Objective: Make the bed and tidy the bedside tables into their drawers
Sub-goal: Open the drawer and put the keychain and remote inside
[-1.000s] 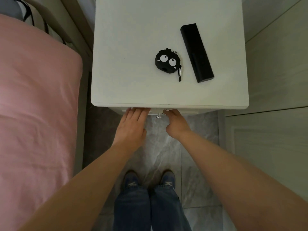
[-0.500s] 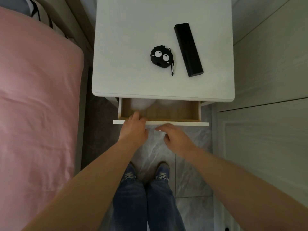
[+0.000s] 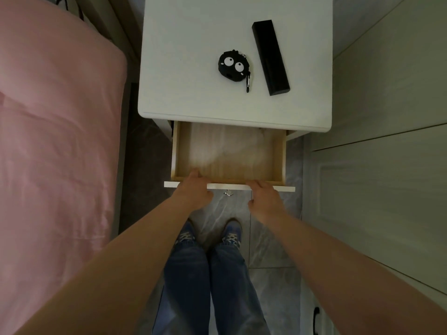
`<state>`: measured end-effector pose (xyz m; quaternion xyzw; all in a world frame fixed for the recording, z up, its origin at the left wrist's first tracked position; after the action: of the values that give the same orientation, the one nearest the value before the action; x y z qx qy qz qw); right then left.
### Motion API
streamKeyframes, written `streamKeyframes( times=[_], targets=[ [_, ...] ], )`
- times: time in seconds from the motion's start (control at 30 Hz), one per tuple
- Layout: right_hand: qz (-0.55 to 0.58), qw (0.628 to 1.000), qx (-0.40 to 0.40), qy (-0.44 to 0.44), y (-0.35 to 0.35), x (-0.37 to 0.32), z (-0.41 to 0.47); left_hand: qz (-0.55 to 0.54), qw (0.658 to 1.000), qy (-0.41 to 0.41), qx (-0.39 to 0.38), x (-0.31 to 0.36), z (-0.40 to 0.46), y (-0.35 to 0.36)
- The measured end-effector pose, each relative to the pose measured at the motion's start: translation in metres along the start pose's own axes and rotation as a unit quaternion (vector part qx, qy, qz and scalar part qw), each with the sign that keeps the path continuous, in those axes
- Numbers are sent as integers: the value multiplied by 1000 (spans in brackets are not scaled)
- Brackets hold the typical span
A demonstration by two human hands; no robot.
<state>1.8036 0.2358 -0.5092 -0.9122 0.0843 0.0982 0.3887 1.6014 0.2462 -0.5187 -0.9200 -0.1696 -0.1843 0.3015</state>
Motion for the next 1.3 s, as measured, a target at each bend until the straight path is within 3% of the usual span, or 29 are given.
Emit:
streamKeyframes(
  times=[0.43,0.6,0.73,0.83,1.1,1.3],
  targets=[
    [16,996,-86,16,16,6,-23,-7,999,-30,-29,-6,-31,35],
    [35,992,-123,18,-1,0,-33,39,993,-42,-101,5,-49,25],
    [13,998,-61,-9,-37,-13,-38,-7,985,-47,-166,11,-66,16],
    [5,1000,3,-27,-64,-20,-37,-38,983,-42,-172,21,-70,-4],
    [28,975,200,-89,-142,-45,-1,-87,991,-24,95,57,-44,-92],
    [57,963,250,-88,-176,-52,35,-47,961,66,265,84,-25,-142]
  ],
)
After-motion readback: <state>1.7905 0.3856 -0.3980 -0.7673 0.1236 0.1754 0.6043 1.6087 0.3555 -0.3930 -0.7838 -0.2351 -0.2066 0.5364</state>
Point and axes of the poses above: each hand's wrist, its own z-axis towards the middle knuckle, its own y-axis out of the palm, x = y × z, the point moved 4 cm from there along z, towards the middle knuckle, and after that the axes turned 2 degrees about -x, right-handed, at the moved point
